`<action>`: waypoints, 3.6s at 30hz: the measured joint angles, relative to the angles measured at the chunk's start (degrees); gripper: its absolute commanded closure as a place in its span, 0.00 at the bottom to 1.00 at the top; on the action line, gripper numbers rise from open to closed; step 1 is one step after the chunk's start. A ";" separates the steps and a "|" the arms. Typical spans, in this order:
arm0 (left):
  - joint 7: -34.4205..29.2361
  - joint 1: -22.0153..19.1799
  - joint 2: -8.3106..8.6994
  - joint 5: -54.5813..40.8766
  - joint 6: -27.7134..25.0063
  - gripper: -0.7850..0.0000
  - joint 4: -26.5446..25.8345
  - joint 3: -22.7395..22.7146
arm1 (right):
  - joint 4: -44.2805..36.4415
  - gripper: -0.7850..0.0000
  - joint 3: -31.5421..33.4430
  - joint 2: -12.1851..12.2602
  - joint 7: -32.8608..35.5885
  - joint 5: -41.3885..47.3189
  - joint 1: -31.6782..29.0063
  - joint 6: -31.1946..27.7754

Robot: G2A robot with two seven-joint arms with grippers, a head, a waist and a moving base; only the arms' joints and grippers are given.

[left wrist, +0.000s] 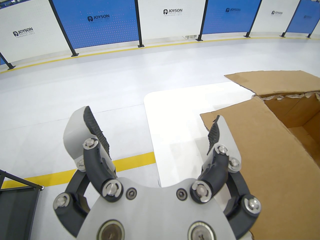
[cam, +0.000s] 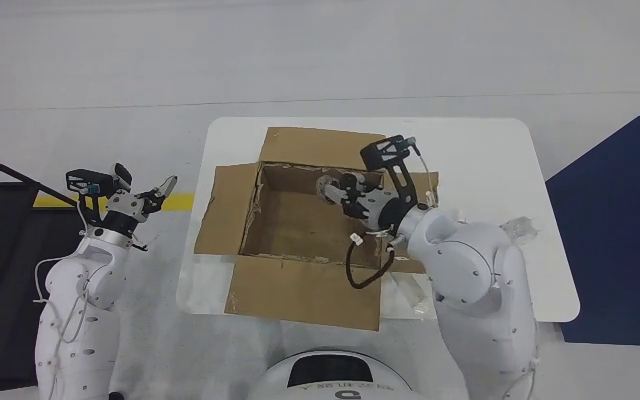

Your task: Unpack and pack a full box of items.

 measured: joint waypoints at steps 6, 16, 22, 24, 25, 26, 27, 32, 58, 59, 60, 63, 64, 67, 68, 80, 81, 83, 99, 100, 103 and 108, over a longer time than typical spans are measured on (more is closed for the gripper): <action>0.00 0.00 0.00 0.00 0.00 0.00 0.00 0.00 | 1.70 1.00 -0.36 0.56 0.04 -2.44 -0.29 0.15; 0.00 0.00 0.00 0.00 0.00 0.00 0.00 0.00 | 21.75 1.00 -10.12 -0.11 -3.50 -12.40 7.88 5.23; 0.00 0.00 0.00 0.00 0.00 0.00 0.00 0.00 | 26.72 1.00 -14.36 -0.35 -5.98 -20.50 9.50 7.47; 0.00 0.00 0.00 0.00 0.00 0.00 0.00 0.00 | 26.58 1.00 -14.86 -0.39 -6.01 -21.55 9.49 8.08; 0.00 0.00 0.00 0.00 0.00 0.00 0.00 0.00 | 26.45 1.00 -14.94 -0.39 -5.81 -21.90 9.45 8.30; 0.00 0.00 0.00 0.00 0.00 0.00 0.00 0.00 | 26.40 1.00 -15.06 -0.38 -5.13 -22.56 9.45 8.53; 0.00 0.00 0.00 0.00 0.00 0.00 0.00 0.00 | 26.56 0.90 -15.19 -0.36 -4.29 -23.20 9.52 8.61; 0.00 0.00 0.00 0.00 0.00 0.00 0.00 0.00 | 29.54 0.56 -17.04 -0.59 -2.69 -26.81 10.71 9.16; 0.00 0.00 0.00 0.00 0.00 0.00 0.00 0.00 | 52.52 0.73 -23.54 -3.71 -8.42 -24.43 20.41 8.71; 0.00 0.00 0.00 0.00 0.00 0.00 0.00 0.00 | 52.62 0.80 -23.75 -3.70 -8.28 -25.46 20.41 8.73; 0.00 0.00 0.00 0.00 0.00 0.00 0.00 0.00 | 52.71 0.89 -23.93 -3.70 -8.19 -26.21 20.38 8.80; 0.00 0.00 0.00 0.00 0.00 0.00 0.00 0.00 | 52.83 1.00 -24.46 -3.76 -7.98 -28.21 20.20 9.15; 0.00 0.00 0.00 0.00 0.00 0.00 0.00 0.00 | 52.76 1.00 -24.67 -3.78 -7.99 -28.95 20.09 9.39; 0.00 0.00 0.00 0.00 0.00 0.00 0.00 0.00 | 51.77 1.00 -25.03 -3.85 -8.19 -30.69 19.54 10.05; 0.00 0.00 0.00 0.00 0.00 0.00 0.00 0.00 | 50.97 1.00 -25.00 -3.84 -8.19 -31.22 19.24 10.21; 0.00 0.00 0.00 0.00 0.00 0.00 0.00 0.00 | 28.09 1.00 -17.82 -1.56 -5.72 -32.86 8.34 6.35; 0.00 0.00 0.00 0.00 0.00 0.00 0.00 0.00 | 26.37 1.00 -17.21 -1.36 -5.85 -33.26 7.32 6.01; 0.00 0.00 0.00 0.00 0.00 0.00 0.00 0.00 | 22.87 1.00 -16.04 -0.99 -6.10 -33.73 5.12 5.34; 0.00 0.00 0.00 0.00 0.00 0.00 0.00 0.00 | 39.95 0.20 -20.76 -3.51 -4.22 -25.61 13.27 9.15; 0.00 0.00 0.00 0.00 0.00 0.00 0.00 0.00 | 41.09 0.16 -21.39 -3.67 -4.14 -25.53 13.82 8.85; 0.00 0.00 0.00 0.00 0.00 0.00 0.00 0.00 | 43.83 0.18 -22.96 -4.15 -4.31 -26.01 15.12 9.04; 0.00 0.00 0.00 0.00 0.00 0.00 0.00 0.00 | 48.46 0.33 -24.31 -5.12 -5.57 -25.71 17.79 11.11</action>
